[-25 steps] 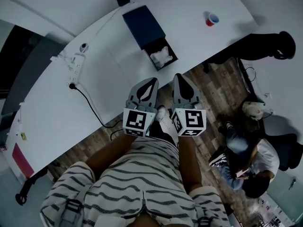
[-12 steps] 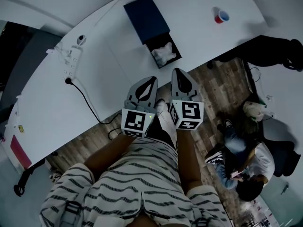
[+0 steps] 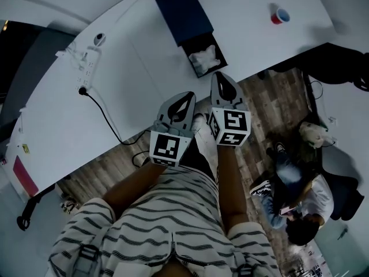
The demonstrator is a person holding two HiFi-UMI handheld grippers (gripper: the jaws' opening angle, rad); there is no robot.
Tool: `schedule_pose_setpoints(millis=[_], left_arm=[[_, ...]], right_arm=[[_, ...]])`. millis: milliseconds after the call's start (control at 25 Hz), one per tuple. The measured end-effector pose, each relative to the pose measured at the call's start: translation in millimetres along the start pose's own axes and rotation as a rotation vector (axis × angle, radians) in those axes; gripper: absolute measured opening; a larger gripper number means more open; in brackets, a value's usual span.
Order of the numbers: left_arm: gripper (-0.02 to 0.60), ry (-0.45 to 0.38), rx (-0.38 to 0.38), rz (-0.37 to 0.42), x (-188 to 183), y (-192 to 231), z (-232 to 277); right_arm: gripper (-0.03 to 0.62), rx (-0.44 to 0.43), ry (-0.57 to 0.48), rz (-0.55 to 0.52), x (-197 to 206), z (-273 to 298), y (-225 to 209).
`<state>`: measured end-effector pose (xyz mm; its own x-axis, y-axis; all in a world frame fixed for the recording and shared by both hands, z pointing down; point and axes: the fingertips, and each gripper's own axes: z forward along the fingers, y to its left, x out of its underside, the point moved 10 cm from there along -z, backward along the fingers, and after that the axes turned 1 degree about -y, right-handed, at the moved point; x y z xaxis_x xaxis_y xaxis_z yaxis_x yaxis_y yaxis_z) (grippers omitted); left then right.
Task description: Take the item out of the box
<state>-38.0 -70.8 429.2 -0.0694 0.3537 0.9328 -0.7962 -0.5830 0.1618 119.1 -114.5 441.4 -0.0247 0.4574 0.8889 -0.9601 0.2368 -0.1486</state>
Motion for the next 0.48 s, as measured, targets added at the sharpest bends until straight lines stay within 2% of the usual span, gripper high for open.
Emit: schedule_pose_setpoints(millis=[160, 280, 480], left_arm=[[0.026, 0.003, -0.007, -0.006, 1, 1, -2], [0.026, 0.003, -0.006, -0.007, 0, 1, -2], [0.026, 0.01, -0.015, -0.013, 4, 7, -1]], right_arm=[[0.027, 0.001, 0.027, 0.01, 4, 12, -3], [0.064, -0.002, 0.047, 0.004, 8, 20, -4], [0.082, -0.006, 0.081, -0.012, 15, 36, -6]])
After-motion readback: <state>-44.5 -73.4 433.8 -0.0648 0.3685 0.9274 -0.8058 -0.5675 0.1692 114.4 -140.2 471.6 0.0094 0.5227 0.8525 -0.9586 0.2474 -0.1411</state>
